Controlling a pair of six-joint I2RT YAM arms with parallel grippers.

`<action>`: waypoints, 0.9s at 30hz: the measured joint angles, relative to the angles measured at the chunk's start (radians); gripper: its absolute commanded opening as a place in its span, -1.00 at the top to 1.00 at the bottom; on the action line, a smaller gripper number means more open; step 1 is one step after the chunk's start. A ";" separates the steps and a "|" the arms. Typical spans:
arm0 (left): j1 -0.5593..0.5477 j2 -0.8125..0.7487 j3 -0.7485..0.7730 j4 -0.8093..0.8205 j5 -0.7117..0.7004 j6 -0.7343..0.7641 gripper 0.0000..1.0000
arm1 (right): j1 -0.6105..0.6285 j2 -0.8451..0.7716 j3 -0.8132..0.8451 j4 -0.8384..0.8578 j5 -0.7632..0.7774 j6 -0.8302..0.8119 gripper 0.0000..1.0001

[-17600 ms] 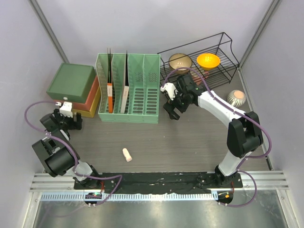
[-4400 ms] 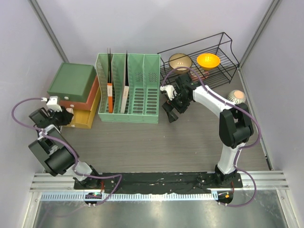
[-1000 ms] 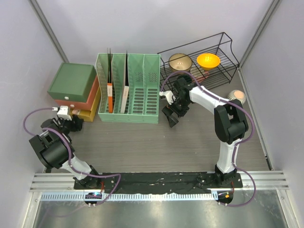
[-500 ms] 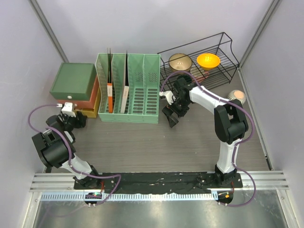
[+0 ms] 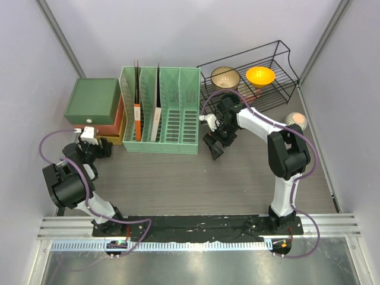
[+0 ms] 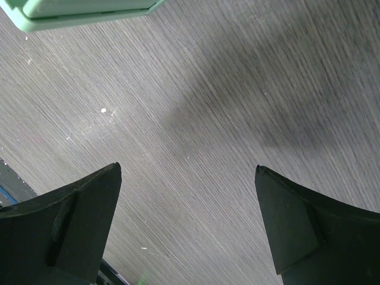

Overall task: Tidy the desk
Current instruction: Close the drawer in the storage box.

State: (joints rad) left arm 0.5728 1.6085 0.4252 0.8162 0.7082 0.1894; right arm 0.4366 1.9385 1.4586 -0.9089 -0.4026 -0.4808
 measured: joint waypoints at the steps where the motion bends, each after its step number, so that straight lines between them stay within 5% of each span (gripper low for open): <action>1: -0.002 0.003 -0.001 0.010 -0.001 -0.005 -0.45 | 0.000 0.000 0.000 -0.002 0.000 0.000 -0.99; 4: -0.003 0.013 -0.004 0.040 -0.002 -0.025 -0.56 | 0.000 0.004 0.000 -0.005 0.000 -0.003 -1.00; 8: -0.004 0.026 -0.005 0.066 -0.002 -0.039 -0.99 | 0.000 0.008 0.000 -0.005 0.000 -0.006 -0.99; 27: -0.008 0.085 -0.005 0.148 0.011 -0.060 -0.99 | 0.000 0.032 0.000 -0.013 0.000 -0.013 -0.99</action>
State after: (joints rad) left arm 0.5652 1.6939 0.4198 0.9646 0.7189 0.1295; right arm 0.4366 1.9705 1.4586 -0.9222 -0.4023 -0.4938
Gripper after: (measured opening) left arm 0.996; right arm 0.996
